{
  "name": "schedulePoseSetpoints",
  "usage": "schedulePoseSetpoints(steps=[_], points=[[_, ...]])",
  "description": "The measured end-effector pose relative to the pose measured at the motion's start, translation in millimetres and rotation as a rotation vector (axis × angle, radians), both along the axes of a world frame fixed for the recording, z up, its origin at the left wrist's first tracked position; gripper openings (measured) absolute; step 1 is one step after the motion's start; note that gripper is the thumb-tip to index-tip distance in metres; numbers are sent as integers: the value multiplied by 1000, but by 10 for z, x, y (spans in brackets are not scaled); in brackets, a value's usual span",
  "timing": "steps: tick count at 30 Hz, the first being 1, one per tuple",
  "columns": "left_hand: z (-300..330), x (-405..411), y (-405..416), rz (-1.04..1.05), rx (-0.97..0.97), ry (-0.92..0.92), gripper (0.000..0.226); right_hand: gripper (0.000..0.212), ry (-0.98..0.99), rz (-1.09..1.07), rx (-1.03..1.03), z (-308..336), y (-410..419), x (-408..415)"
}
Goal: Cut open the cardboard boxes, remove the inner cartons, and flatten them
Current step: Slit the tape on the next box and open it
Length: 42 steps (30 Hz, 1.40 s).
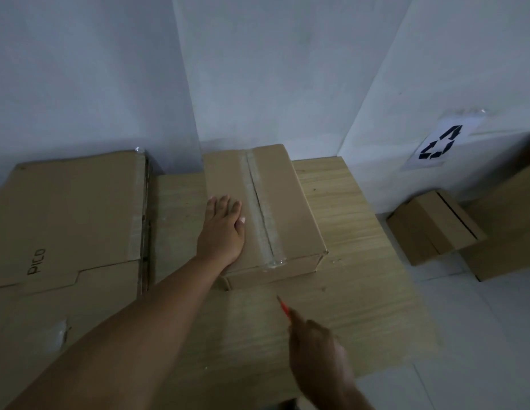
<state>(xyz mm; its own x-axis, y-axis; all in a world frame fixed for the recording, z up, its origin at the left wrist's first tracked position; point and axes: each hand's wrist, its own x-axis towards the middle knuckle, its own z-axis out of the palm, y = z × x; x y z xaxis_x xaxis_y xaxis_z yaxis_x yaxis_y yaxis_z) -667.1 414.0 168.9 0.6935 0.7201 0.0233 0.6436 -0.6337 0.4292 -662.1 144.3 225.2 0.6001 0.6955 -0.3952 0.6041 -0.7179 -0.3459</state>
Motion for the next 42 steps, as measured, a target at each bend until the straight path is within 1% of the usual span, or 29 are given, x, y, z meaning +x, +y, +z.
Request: schedulePoseSetpoints(steps=[2, 5, 8, 10, 12, 14, 15, 17, 21, 24, 28, 30, 33, 35, 36, 39, 42], points=[[8, -22, -5, -18, -22, 19, 51, 45, -22, -5, 148, -3, -66, 176], [17, -48, -18, -32, -30, 21, 52, 40, -21, 61, 381, 151, -38, 295], [-9, -153, -60, -42, -12, 16, 55, 40, -72, -49, 625, 269, 92, 473], [-6, -256, -128, -41, 16, -7, 67, 41, -135, -93, 682, 303, 264, 620], [36, -351, -221, -41, 5, 27, 74, 43, -104, -111, 667, 325, 460, 814], [87, -421, -304, -45, -2, 90, 72, 33, -90, -106, 600, 357, 661, 1051], [100, -444, -329, -40, 21, 84, 68, 26, -101, -97, 573, 378, 767, 1167], [134, -446, -332, -4, 65, 26, 58, 20, -107, -64, 536, 432, 983, 1385], [153, -214, -64, 121, 89, -122, 34, 25, -158, 2, 502, 536, 1460, 1847], [224, 84, 255, 184, 86, -134, 27, 25, -134, 92, 517, 618, 1850, 2175], [302, 462, 609, 266, 80, -154, 40, 17, -60, 147, 491, 581, 2350, 2544], [274, 599, 787, 306, 74, -108, 47, 16, -39, 166, 436, 472, 2610, 2722], [152, 707, 1010, 357, 53, -19, 52, 17, -20, 231, 350, 313, 2974, 2917], [109, 731, 1042, 374, 36, -22, 59, 17, -4, 288, 290, 218, 3165, 2995], [101, 740, 1025, 398, 38, -63, 55, 17, 17, 317, 258, 169, 3247, 3026], [105, 777, 957, 455, 76, -139, 32, 17, 92, 418, 178, 44, 3424, 3082], [95, 804, 939, 460, 81, -165, 23, 17, 173, 513, 134, 10, 3516, 3106]])
